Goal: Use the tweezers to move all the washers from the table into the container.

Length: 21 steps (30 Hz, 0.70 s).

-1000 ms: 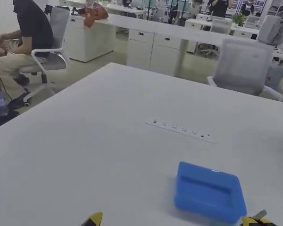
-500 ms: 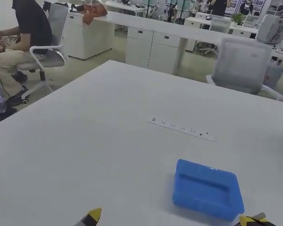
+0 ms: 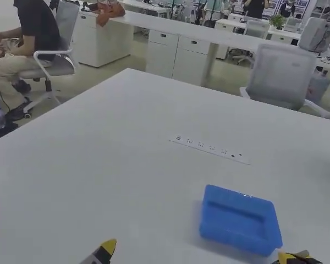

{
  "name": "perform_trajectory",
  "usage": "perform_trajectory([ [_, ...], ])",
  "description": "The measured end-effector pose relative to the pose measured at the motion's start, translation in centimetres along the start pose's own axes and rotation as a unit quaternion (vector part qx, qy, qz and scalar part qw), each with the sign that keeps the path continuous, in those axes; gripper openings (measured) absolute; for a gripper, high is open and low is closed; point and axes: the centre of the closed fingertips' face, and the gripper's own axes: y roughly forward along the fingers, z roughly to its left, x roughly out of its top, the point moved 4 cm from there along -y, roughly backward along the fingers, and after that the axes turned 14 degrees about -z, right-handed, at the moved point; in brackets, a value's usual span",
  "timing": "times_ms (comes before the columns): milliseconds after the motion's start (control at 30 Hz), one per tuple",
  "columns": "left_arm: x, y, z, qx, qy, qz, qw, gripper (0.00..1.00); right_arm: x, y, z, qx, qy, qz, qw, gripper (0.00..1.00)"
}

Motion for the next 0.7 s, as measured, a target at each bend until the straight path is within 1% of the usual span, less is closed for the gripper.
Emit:
perform_trajectory([
  [200,-0.03,0.0,0.0,0.0,0.001,0.001,1.0,0.94,-0.06,-0.01,-0.02,0.001,-0.001,0.007,1.0,0.03],
  [300,-0.05,0.0,0.02,0.0,0.001,0.002,1.0,0.93,0.11,-0.02,0.16,0.006,0.007,0.02,0.9998,0.03],
  [400,-0.11,0.02,0.0,0.0,0.001,0.004,1.0,0.93,0.13,0.04,0.12,0.008,-0.009,0.027,0.9996,0.03],
  [500,-0.12,0.01,-0.04,-0.001,0.002,0.005,1.0,0.93,0.07,0.34,0.09,0.009,-0.008,0.034,0.9994,0.03],
  [667,-0.24,0.03,-0.05,-0.001,0.003,0.008,1.0,0.93,0.23,0.63,0.19,0.009,-0.011,0.032,0.9994,0.03],
  [700,-0.24,0.04,-0.04,-0.001,0.003,0.009,1.0,0.93,0.26,0.71,0.26,0.01,-0.019,0.032,0.9993,0.03],
])
